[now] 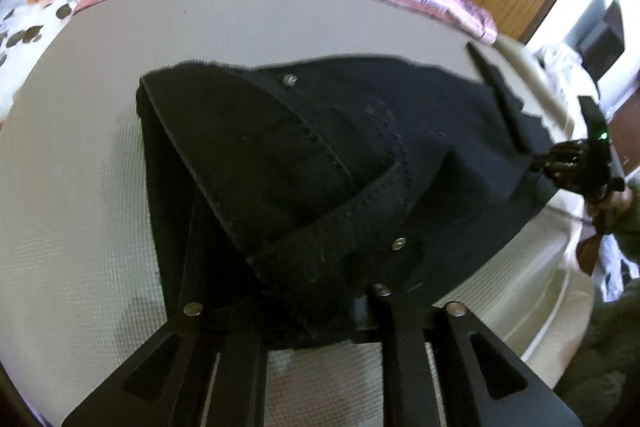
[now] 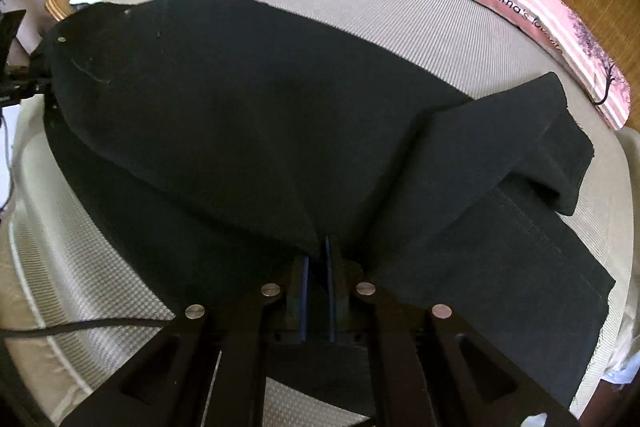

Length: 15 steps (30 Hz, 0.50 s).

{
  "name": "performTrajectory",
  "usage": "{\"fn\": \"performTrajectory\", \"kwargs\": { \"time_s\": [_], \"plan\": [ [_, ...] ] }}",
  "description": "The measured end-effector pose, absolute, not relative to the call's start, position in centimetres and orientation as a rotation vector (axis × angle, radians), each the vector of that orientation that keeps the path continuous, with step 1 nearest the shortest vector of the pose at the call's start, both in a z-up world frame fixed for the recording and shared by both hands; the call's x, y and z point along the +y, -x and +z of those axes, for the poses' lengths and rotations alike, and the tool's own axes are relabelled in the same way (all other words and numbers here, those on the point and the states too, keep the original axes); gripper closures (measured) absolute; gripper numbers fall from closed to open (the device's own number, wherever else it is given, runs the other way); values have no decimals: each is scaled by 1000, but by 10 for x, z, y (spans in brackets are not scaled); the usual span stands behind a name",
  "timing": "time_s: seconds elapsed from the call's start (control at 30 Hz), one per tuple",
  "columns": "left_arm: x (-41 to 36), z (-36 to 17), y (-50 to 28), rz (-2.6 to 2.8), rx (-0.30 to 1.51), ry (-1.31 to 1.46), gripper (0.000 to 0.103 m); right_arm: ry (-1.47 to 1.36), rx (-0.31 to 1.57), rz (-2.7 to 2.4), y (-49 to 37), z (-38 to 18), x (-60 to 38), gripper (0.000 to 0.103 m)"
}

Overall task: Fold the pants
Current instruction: 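Lower the folded waistband onto the legs and open both grippers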

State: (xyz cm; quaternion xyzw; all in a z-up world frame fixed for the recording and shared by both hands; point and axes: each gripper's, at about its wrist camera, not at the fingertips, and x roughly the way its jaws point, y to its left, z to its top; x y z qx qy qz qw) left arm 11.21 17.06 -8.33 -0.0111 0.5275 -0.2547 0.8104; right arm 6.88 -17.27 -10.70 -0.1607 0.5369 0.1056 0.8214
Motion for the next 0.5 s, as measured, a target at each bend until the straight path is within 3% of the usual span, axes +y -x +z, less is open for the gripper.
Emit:
{"fn": "performTrajectory", "kwargs": {
  "time_s": [0.07, 0.1, 0.17, 0.2, 0.27, 0.5],
  "plan": [
    [170, -78, -113, -533, 1137, 26, 83, 329, 1136, 210, -68, -107, -170, 91],
    [170, -74, -113, -518, 1141, 17, 75, 322, 1133, 201, -67, -106, -172, 90],
    [171, -66, -111, -479, 1149, -8, 61, 302, 1121, 193, -63, -102, -173, 73],
    [173, -62, -110, -460, 1151, -19, 49, 294, 1113, 194, -61, -101, -174, 71],
    [181, -57, -102, -411, 1149, -37, 39, 275, 1093, 190, -58, -95, -173, 63],
    [214, -37, -69, -241, 1206, 110, 34, 133, 1032, 202, -37, -72, -180, 54]
  ]
}}
